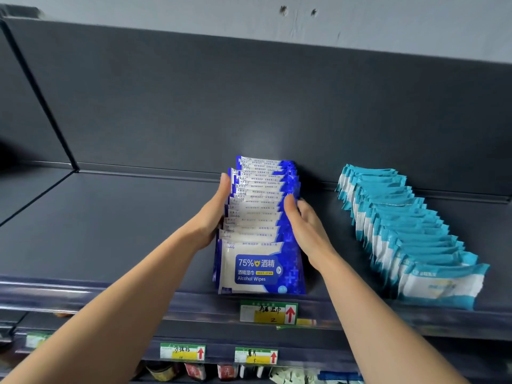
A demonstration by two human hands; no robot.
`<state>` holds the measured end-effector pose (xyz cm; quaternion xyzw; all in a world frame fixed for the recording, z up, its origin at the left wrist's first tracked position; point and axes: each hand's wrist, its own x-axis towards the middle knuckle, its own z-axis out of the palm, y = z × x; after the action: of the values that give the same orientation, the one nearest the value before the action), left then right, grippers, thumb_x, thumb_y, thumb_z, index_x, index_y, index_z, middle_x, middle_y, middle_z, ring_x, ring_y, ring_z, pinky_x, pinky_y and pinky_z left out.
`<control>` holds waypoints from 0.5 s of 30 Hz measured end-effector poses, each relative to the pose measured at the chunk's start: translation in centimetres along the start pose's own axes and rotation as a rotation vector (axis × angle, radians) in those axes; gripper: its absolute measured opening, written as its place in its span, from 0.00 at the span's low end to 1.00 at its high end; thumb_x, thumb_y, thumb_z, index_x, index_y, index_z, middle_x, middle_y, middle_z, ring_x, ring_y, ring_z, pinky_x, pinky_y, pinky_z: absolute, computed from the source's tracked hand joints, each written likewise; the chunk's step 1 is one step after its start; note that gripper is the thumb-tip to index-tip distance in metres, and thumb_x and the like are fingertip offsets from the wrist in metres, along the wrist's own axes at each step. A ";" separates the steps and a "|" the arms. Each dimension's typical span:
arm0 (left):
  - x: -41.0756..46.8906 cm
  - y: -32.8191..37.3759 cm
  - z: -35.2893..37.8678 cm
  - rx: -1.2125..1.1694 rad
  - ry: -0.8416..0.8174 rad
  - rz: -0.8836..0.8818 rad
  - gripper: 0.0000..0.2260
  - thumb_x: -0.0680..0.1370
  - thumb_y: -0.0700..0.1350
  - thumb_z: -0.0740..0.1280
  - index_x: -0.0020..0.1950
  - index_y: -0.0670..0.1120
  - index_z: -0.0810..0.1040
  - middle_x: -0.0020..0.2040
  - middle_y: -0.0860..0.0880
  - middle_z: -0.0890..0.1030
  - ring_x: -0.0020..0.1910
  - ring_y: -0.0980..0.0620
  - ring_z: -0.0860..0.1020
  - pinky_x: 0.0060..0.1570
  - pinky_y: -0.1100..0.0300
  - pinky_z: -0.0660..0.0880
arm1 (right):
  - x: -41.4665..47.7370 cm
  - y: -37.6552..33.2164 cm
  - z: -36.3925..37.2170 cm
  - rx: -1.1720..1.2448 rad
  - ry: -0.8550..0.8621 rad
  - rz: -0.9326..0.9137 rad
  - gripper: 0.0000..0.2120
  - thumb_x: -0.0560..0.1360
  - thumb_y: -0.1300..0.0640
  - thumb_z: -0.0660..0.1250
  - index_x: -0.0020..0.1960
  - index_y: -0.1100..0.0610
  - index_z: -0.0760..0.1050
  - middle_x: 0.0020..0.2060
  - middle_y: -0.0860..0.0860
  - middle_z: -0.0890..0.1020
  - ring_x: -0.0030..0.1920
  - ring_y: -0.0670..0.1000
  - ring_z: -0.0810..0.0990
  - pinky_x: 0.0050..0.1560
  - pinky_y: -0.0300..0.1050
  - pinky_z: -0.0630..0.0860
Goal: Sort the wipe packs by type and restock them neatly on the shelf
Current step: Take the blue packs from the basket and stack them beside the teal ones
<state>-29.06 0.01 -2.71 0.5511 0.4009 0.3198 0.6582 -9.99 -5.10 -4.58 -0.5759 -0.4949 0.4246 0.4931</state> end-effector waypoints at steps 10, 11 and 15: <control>3.7 2.3 -0.2 -0.013 0.047 -0.086 0.39 0.71 0.76 0.43 0.58 0.53 0.81 0.54 0.51 0.83 0.50 0.52 0.82 0.54 0.52 0.76 | 5.3 -1.4 0.0 0.107 -0.039 0.215 0.55 0.54 0.15 0.55 0.76 0.42 0.59 0.73 0.43 0.66 0.73 0.47 0.65 0.73 0.55 0.61; 3.6 2.6 0.1 -0.024 0.033 -0.093 0.38 0.72 0.75 0.43 0.58 0.52 0.80 0.54 0.51 0.83 0.50 0.52 0.82 0.52 0.53 0.77 | 5.4 -1.4 0.0 0.114 -0.059 0.211 0.55 0.53 0.15 0.56 0.75 0.41 0.61 0.72 0.42 0.68 0.72 0.47 0.66 0.73 0.56 0.62; 3.1 2.9 -0.1 -0.080 -0.014 -0.088 0.39 0.74 0.73 0.38 0.55 0.51 0.80 0.53 0.50 0.84 0.52 0.50 0.83 0.52 0.53 0.76 | 5.6 -0.9 -0.4 0.168 -0.031 0.185 0.43 0.64 0.20 0.55 0.71 0.44 0.68 0.66 0.43 0.75 0.66 0.46 0.73 0.69 0.53 0.68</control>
<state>-27.63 3.24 -0.45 0.5084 0.4071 0.3025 0.6959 -8.88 0.36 -3.61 -0.5692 -0.4098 0.5171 0.4907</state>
